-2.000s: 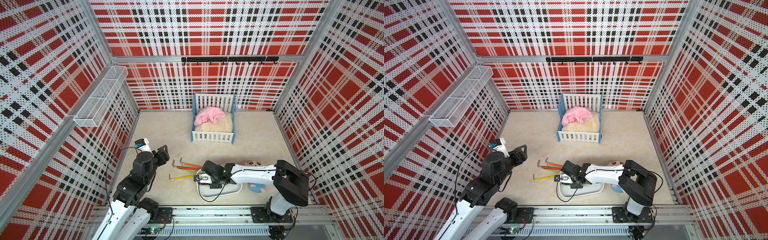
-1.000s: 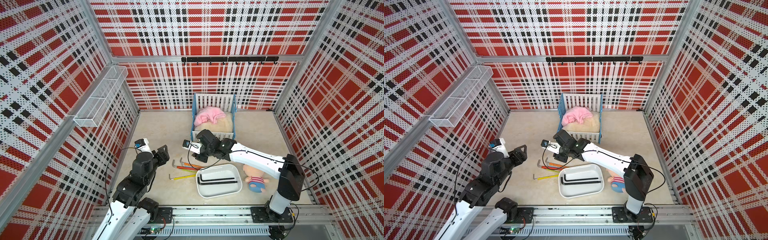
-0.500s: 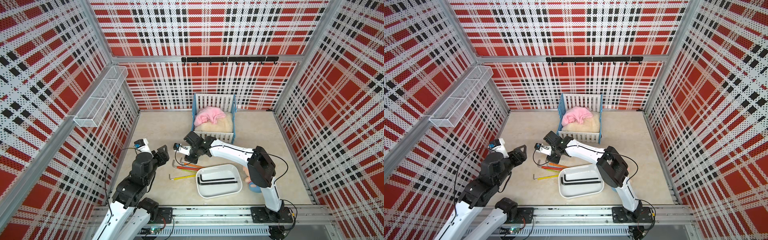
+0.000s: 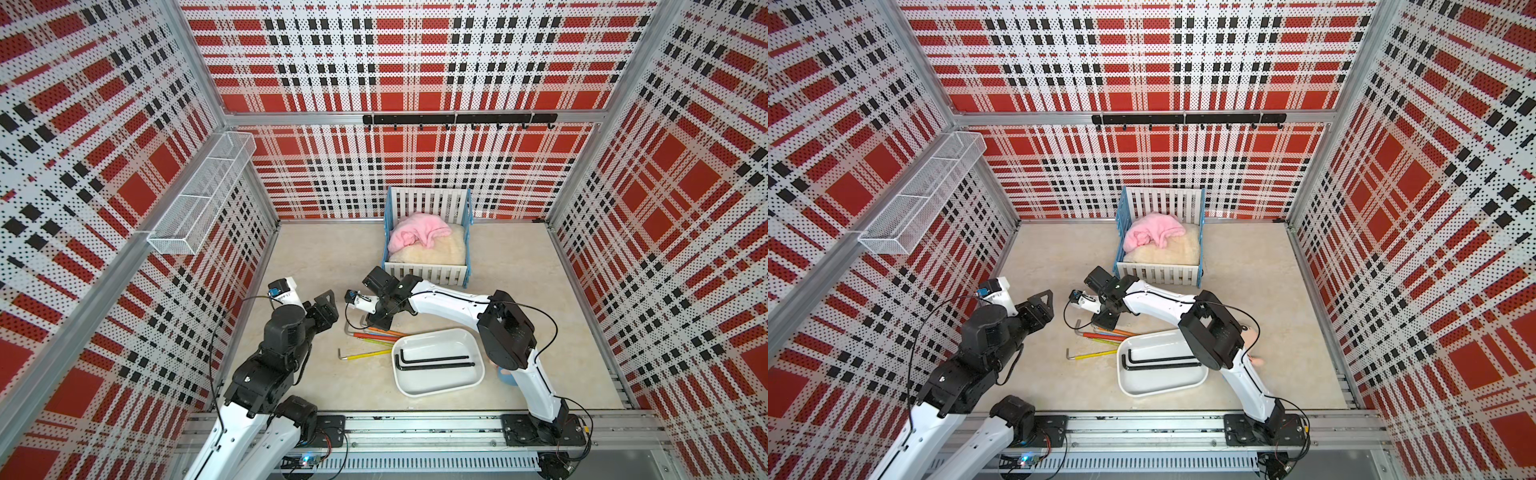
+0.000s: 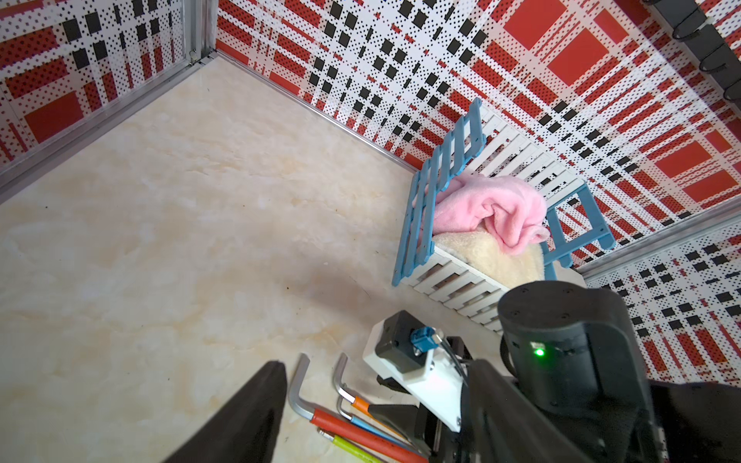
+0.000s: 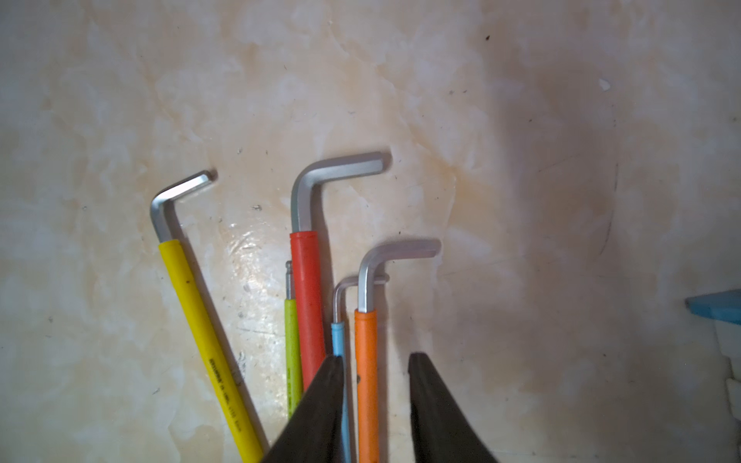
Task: Put the hex key on the desktop into the storage box
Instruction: Pick up the Allen key from the center of the board.
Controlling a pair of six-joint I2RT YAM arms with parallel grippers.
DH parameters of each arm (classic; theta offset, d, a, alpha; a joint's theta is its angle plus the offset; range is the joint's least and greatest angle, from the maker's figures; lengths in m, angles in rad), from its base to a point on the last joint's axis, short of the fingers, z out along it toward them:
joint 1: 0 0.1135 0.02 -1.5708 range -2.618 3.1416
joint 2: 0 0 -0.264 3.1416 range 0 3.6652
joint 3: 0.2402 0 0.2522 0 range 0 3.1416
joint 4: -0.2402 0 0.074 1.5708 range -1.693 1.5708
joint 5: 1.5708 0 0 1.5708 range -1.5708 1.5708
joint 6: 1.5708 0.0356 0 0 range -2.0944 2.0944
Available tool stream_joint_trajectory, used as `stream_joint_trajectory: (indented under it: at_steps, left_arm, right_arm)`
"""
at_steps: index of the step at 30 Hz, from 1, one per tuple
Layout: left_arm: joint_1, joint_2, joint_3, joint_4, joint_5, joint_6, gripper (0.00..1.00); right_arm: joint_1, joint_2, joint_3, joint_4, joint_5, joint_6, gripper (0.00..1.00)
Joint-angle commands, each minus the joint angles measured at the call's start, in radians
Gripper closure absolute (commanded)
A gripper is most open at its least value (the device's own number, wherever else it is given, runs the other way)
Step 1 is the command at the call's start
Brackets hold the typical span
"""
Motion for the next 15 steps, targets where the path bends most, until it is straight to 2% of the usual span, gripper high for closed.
stream_joint_trajectory:
  at_steps: [1,15]
  left_arm:
    - [-0.006,-0.010,0.002,-0.009,-0.015,0.000,0.24]
    - [-0.006,-0.013,0.002,-0.009,-0.017,-0.001,0.24]
  right_arm:
    - [-0.006,0.027,0.016,-0.028,-0.012,0.028,0.67]
    - [-0.006,0.060,0.008,-0.054,0.010,0.050,0.67]
